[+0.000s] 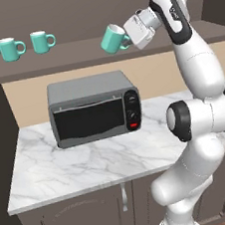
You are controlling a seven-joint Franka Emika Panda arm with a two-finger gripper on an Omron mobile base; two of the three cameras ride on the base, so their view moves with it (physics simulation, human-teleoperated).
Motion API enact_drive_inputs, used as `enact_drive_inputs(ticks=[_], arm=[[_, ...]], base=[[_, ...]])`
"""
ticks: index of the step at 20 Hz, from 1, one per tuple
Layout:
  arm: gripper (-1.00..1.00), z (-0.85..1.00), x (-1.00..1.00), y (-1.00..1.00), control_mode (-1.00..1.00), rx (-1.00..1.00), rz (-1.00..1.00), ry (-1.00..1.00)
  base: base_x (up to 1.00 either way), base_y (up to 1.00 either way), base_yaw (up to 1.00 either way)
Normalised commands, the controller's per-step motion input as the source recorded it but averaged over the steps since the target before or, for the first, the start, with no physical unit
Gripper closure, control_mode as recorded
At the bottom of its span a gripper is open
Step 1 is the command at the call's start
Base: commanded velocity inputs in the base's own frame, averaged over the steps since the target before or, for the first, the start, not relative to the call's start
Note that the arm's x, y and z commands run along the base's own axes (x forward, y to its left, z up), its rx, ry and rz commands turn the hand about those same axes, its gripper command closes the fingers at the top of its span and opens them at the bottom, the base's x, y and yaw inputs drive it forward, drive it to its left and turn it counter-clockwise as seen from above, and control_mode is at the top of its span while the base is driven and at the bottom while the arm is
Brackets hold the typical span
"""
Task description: Pick the mug on the counter and place it in the cabinet with the handle facing the right, like the mugs already inside.
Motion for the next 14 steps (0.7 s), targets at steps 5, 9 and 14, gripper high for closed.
enact_drive_inputs(ticks=[5, 9, 14], arm=[[1.00, -0.01, 0.17, 0.00, -1.00, 0.00, 0.02, 0.00], [1.00, 0.00, 0.09, 0.00, -1.00, 0.00, 0.00, 0.00], [1.00, -0.02, 0.11, 0.00, -1.00, 0.00, 0.00, 0.00]], base=[[0.00, 0.00, 0.00], [0.00, 0.00, 0.00], [0.00, 0.00, 0.00]])
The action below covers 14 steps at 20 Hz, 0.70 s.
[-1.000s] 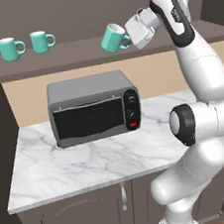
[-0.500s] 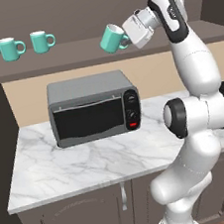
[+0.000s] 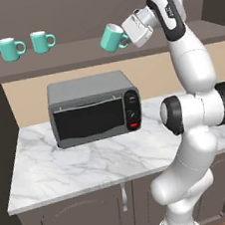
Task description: Pick the mug on the counter and place it in the cabinet with the handle facing the right, like the mugs already inside.
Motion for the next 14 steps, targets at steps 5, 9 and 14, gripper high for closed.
enact_drive_inputs(ticks=[5, 9, 14], arm=[[1.00, -0.09, 0.18, 0.00, -1.00, 0.00, 0.00, 0.00], [1.00, -0.04, 0.18, 0.00, -1.00, 0.00, 0.00, 0.00], [1.00, 0.00, 0.07, 0.00, -1.00, 0.00, 0.00, 0.00]], base=[[0.00, 0.00, 0.00], [0.00, 0.00, 0.00], [0.00, 0.00, 0.00]])
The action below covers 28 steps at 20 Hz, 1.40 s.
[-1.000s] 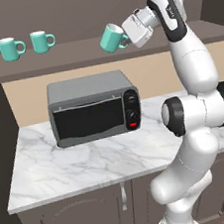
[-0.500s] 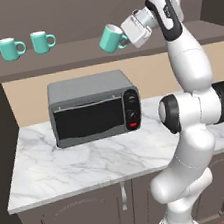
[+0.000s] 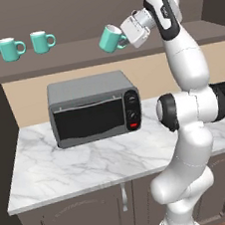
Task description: Pick the mug on the counter and place it in the cabinet with the handle facing the right, like the mugs already inside.
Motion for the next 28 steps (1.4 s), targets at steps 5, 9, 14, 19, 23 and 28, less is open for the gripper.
enact_drive_inputs(ticks=[5, 9, 14, 19, 23, 28], arm=[[1.00, 0.00, 0.01, 0.00, -1.00, 0.00, 0.00, 0.00], [1.00, 0.00, 0.01, 0.00, -1.00, 0.00, 0.00, 0.00], [1.00, 0.00, 0.01, 0.00, -1.00, 0.00, 0.00, 0.00], [-1.00, 0.00, 0.02, 0.00, -1.00, 0.00, -0.01, 0.00], [-1.00, 0.00, 0.00, 0.00, -1.00, 0.00, -0.03, 0.00], [-1.00, 0.00, 0.00, 0.00, -1.00, 0.00, -0.03, 0.00]], base=[[0.00, 0.00, 0.00], [0.00, 0.00, 0.00], [0.00, 0.00, 0.00], [0.00, 0.00, 0.00], [0.00, 0.00, 0.00], [0.00, 0.00, 0.00]])
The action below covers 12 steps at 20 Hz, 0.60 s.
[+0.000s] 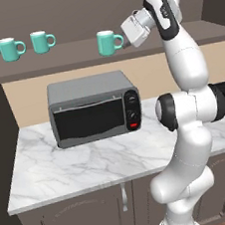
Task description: Pick the mug on the counter and place it in the cabinet with the handle facing the right, like the mugs already inside.
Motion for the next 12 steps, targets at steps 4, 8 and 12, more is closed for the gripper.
enact_drive_inputs(ticks=[4, 8, 12], arm=[[-1.00, 0.00, 0.03, 0.00, -1.00, 0.00, -0.04, 0.00], [-1.00, 0.00, 0.19, -0.02, -1.00, 0.00, -0.08, 0.00], [-1.00, 0.00, 0.26, -0.05, -1.00, 0.00, -0.12, 0.00]], base=[[0.00, 0.00, 0.00], [0.00, 0.00, 0.00], [0.00, 0.00, 0.00]])
